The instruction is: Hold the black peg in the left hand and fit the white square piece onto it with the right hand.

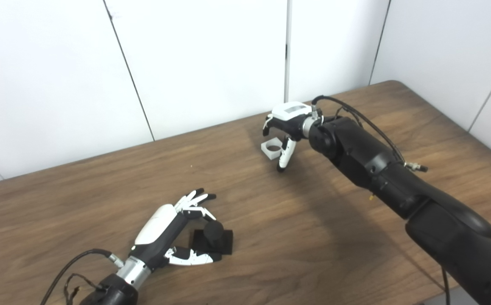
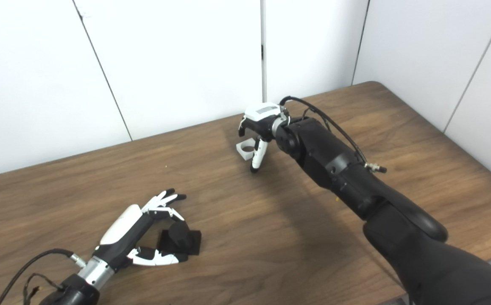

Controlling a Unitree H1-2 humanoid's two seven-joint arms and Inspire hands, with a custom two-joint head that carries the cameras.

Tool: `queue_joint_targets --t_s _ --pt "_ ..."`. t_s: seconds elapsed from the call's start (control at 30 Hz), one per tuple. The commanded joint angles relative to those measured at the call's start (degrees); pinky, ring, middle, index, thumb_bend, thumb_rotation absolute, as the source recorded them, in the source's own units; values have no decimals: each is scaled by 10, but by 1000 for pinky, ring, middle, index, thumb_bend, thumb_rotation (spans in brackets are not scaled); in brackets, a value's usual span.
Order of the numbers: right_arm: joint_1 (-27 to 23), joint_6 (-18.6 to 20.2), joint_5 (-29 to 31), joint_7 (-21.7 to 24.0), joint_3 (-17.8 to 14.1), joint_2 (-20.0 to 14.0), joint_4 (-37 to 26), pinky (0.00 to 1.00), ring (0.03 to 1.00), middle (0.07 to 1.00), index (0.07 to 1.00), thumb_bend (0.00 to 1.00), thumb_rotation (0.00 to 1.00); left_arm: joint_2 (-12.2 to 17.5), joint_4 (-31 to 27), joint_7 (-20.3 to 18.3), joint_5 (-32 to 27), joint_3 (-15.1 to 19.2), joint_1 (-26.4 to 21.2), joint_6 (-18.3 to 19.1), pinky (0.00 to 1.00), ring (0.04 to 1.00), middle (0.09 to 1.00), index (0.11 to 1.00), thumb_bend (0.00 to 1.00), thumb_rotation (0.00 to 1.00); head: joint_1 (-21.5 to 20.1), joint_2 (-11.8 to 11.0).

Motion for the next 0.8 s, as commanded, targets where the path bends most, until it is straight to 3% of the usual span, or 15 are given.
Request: queue_joint_targets --t_s 0.0,0.5,0.67,0.7,0.77 --pt "-36 -4 -9 -23 0 -5 14 941 970 940 773 745 256 21 18 -27 53 -14 25 34 992 999 923 492 522 76 0 0" --pt "-56 -16 -2 -54 16 8 98 946 947 916 721 713 244 24 1 -34 51 -13 29 48 999 1000 930 492 521 78 7 6" --pt "-60 -13 -1 -60 19 12 113 952 942 890 644 695 228 26 -3 -36 49 -13 30 53 1000 1000 928 492 521 79 7 9" --pt "-60 -13 0 -61 18 13 115 957 940 884 544 573 177 27 -3 -37 49 -13 29 53 1000 1000 928 492 521 79 8 9" --pt "-59 -14 3 -63 18 13 116 964 941 880 504 527 157 26 -2 -37 47 -12 28 54 1000 1000 929 492 521 78 8 10"
